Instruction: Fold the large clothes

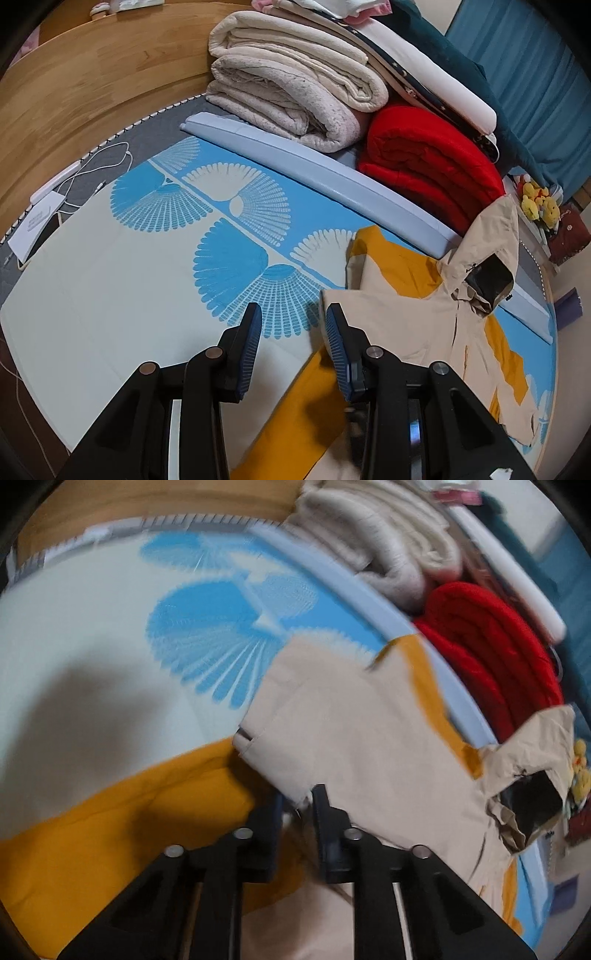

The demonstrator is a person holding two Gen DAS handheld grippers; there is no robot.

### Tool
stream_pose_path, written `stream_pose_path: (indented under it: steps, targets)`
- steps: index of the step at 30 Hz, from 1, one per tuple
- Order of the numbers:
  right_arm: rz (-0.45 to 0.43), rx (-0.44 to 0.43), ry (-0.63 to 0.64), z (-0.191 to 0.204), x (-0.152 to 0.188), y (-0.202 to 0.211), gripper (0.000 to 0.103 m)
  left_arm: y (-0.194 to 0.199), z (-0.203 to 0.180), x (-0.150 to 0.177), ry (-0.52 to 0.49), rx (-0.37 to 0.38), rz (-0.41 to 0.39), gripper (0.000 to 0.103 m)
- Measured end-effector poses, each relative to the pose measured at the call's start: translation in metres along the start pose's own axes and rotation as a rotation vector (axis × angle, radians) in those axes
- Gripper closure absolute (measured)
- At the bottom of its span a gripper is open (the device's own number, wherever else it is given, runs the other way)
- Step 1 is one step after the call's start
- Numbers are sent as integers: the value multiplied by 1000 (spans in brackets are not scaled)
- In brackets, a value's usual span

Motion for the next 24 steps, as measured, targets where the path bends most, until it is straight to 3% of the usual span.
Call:
stream_pose_path:
  steps: [3,6,11,14,18,22,24]
  targets:
    - [-101,-28,-222,-56,0,47,92,-4,-16,7,-20,22,18,70]
    - [-152,14,-407,-123,24,87,93,-6,-29,12,-45,28,23,70]
    - [-127,109,-773,-245,132,139,94,-14,-56,26,-95,32,40,70]
    - [-88,141,-919,-285,196,141,95,-22,-72,37,-126,41,62,70]
    - [36,134,-1203,-326,285,104,95,-33,-90,52,-144,52,96,70]
    - [76,115,-1339,-341,325,92,95,-40,-107,59,-170,50,106,70]
    - [11,134,-1358,-353,325,102,95,-43,-114,60,-180,50,108,70]
Point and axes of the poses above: each gripper's, at about its wrist camera, not at the fingertips, and y roughly against the way its jaws point, z to its left, x to its underside, the point moved 10 cm from there along -y, roughly the way its jaws point, and after that the axes turned 2 degrees about x, right-handed, at the moved point
